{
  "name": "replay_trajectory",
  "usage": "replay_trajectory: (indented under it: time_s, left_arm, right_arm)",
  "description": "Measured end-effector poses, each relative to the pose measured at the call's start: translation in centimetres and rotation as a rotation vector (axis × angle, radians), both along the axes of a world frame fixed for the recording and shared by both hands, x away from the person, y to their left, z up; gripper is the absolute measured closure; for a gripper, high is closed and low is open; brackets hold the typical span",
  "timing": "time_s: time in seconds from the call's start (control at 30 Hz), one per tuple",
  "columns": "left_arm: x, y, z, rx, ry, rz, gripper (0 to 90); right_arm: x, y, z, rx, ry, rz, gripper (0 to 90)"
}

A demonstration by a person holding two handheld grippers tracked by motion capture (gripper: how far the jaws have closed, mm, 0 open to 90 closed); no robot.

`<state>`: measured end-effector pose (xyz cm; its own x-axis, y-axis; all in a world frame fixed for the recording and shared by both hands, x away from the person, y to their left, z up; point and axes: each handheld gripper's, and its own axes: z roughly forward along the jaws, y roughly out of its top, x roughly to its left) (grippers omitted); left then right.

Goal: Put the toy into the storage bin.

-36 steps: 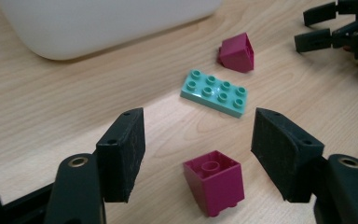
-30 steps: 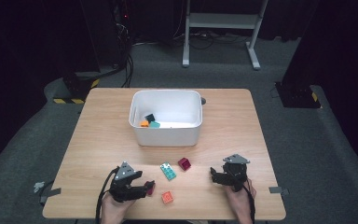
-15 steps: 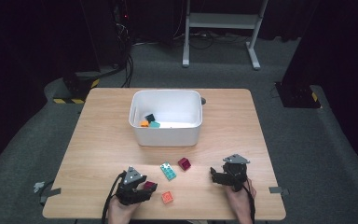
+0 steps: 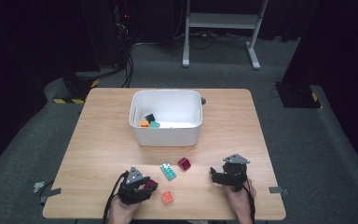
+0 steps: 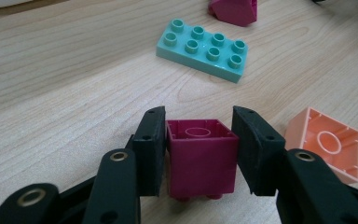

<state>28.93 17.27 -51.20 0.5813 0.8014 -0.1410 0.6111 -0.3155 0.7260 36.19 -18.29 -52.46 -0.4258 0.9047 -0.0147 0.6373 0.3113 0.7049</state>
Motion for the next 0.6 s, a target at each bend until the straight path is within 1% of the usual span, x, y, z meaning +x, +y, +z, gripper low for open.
replay_trajectory:
  time_s: [0.13,0.6]
  left_arm:
    - [-0.02,0.15,0.12,-0.006,-0.002,-0.001,57.7]
    - [-0.03,0.03,0.41,-0.006,0.0,-0.02,58.5]
  right_arm:
    - [0.0,0.0,0.0,0.0,0.0,0.0,13.7]
    - [0.01,0.0,0.0,0.0,-0.001,0.001,13.7]
